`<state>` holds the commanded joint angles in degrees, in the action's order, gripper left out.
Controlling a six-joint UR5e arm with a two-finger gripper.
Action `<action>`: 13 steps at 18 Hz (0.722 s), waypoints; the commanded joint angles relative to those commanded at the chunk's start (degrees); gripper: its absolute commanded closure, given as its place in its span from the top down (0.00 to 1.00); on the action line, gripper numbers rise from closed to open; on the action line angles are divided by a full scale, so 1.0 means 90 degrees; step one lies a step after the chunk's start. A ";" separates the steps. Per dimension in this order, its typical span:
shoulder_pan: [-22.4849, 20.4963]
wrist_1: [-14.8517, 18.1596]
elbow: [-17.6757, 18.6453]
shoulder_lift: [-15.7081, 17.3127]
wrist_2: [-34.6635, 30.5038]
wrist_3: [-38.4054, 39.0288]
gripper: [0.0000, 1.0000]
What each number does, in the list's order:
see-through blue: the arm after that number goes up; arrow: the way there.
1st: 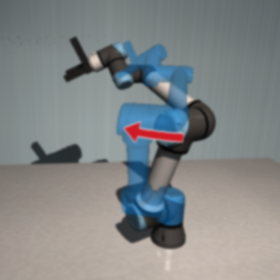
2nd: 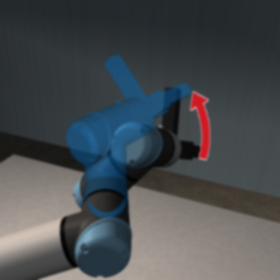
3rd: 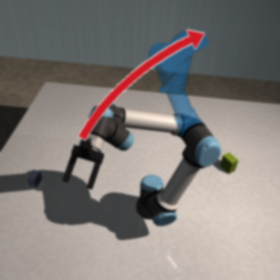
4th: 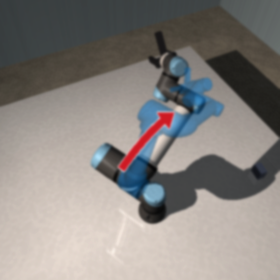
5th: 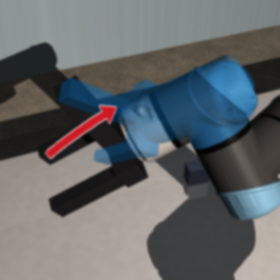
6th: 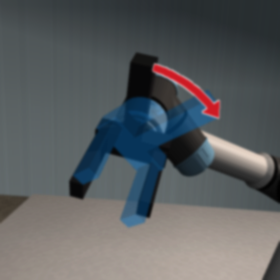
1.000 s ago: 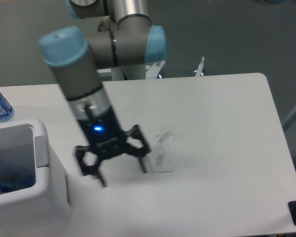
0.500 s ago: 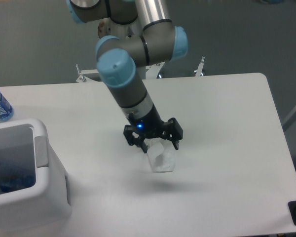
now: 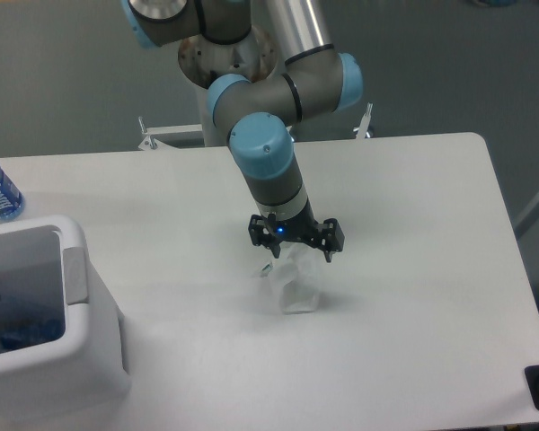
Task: Place the trash in the trash can
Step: 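Lower the gripper and pinch the plastic bag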
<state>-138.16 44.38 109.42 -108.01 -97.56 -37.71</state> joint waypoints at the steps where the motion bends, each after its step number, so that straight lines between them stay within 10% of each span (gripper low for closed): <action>1: 0.0010 0.0000 0.0000 -0.0098 0.0029 0.0010 1.00; 8: 0.0049 -0.0078 -0.0097 -0.0381 0.0000 0.0088 0.98; 13: 0.0088 -0.0078 -0.0146 -0.0440 -0.0010 0.0263 0.56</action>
<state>-137.37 43.68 108.11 -111.97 -97.65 -35.34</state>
